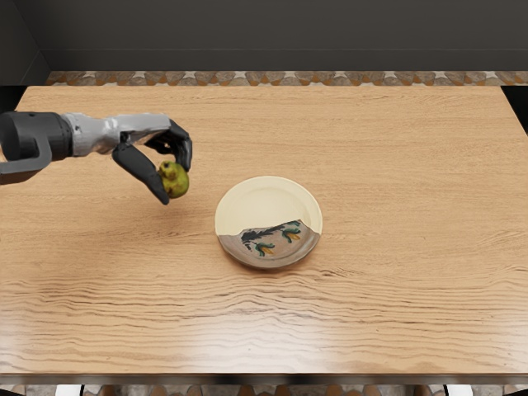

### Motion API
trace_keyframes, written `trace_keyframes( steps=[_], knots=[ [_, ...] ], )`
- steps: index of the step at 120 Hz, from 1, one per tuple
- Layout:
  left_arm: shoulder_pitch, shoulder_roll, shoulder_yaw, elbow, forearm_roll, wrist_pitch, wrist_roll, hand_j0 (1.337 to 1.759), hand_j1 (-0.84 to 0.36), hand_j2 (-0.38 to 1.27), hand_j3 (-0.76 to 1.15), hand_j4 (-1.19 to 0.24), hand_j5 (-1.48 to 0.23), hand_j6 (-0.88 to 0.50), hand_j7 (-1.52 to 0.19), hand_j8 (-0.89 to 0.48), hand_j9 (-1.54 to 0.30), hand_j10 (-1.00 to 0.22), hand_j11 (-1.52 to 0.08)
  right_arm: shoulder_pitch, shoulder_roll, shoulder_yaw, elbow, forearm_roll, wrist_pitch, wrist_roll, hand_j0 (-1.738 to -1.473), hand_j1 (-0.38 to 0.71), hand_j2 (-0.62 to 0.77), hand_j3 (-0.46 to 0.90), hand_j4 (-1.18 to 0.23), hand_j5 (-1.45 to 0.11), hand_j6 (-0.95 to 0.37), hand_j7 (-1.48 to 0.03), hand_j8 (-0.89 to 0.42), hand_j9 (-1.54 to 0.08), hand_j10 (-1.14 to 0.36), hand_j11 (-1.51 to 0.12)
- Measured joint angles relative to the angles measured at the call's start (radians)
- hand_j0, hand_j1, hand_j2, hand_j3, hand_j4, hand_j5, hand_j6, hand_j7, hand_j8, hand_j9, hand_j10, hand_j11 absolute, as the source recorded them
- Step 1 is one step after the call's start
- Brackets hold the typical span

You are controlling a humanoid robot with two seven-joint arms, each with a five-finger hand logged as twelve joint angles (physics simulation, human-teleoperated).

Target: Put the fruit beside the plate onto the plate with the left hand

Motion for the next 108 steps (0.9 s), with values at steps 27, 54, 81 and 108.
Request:
trace_keyframes(
  steps=[27,54,81,108],
  knots=[
    [-0.032,-0.073,0.000,0.000,-0.027,-0.039,0.023,1.655,-0.30,0.54,0.00,-0.72,-1.09,-0.53,-1.02,-0.42,-1.02,-0.63,-1.02,0.000,0.000,0.000,0.000,0.000,0.000,0.000,-1.658,-0.35,0.00,0.00,0.00,0.00,0.00,0.00,0.00,0.00,0.00,0.00],
    [-0.061,-0.151,-0.002,0.001,-0.042,-0.051,0.059,1.655,-0.33,0.57,0.00,-0.73,-1.11,-0.51,-1.04,-0.40,-1.03,-0.60,-1.04,0.000,0.000,0.000,0.000,0.000,0.000,0.000,-1.658,-0.35,0.00,0.00,0.00,0.00,0.00,0.00,0.00,0.00,0.00,0.00],
    [-0.078,-0.221,-0.004,0.007,-0.051,-0.054,0.088,1.655,-0.31,0.55,0.00,-0.74,-1.12,-0.51,-1.05,-0.40,-1.05,-0.61,-1.05,0.000,0.000,0.000,0.000,0.000,0.000,0.000,-1.658,-0.35,0.00,0.00,0.00,0.00,0.00,0.00,0.00,0.00,0.00,0.00],
    [-0.085,-0.295,-0.004,0.034,-0.053,-0.054,0.116,1.655,-0.29,0.49,0.00,-0.75,-1.13,-0.51,-1.06,-0.41,-1.06,-0.62,-1.06,0.000,0.000,0.000,0.000,0.000,0.000,0.000,-1.658,-0.35,0.00,0.00,0.00,0.00,0.00,0.00,0.00,0.00,0.00,0.00]
  ],
)
